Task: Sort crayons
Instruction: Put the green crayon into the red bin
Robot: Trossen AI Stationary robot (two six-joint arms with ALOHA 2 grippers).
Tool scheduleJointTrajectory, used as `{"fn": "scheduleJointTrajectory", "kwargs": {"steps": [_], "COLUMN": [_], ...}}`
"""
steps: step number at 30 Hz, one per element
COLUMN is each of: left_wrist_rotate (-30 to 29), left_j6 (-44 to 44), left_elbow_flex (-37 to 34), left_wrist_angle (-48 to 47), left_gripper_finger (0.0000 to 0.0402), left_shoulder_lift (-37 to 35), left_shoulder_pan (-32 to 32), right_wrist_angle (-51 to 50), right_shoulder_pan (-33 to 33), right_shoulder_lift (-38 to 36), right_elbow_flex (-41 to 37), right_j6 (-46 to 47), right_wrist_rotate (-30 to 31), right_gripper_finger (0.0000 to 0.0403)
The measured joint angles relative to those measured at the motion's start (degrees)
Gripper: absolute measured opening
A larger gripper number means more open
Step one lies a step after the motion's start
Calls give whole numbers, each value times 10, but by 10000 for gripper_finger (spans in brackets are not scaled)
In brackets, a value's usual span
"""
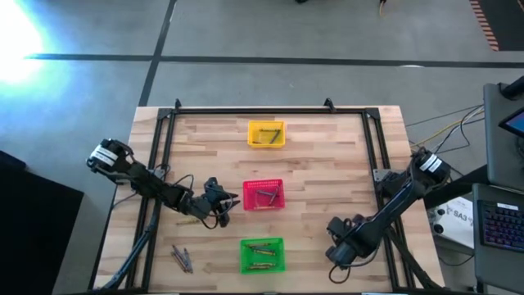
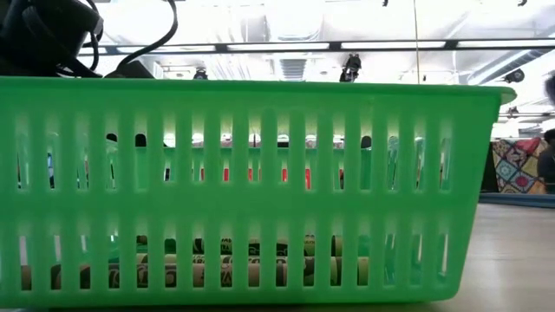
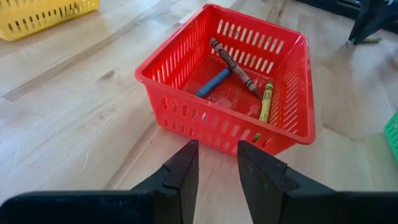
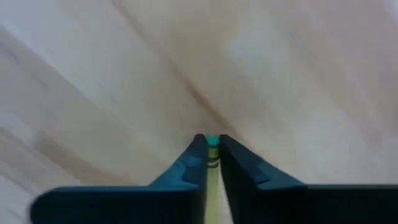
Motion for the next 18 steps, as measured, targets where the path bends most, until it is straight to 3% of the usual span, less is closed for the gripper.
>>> {"fn": "scheduleJointTrajectory", "kwargs": {"steps": [6, 9, 14, 16, 18], "left_wrist_rotate": [0, 1, 17, 36, 45], "left_j6": [-11, -14, -36, -50, -62], "left_elbow_flex": [0, 0, 0, 0, 0], "left_wrist_angle": [0, 0, -5, -12, -19], "left_gripper_finger": [94, 94, 94, 94, 94], "left_shoulder_lift": [0, 0, 0, 0, 0], "left_shoulder_pan": [0, 0, -1, -1, -1], "right_wrist_angle": [-3, -2, 10, 59, 139], "right_shoulder_pan": [-21, -53, -146, -203, -270], "right_shoulder_lift": [-19, -34, -51, -57, -59], "right_elbow_flex": [21, 35, 55, 59, 58], "right_j6": [-69, -155, -386, -509, -625], "right_wrist_rotate": [94, 201, 391, 408, 382], "right_gripper_finger": [14, 14, 13, 13, 13]}}
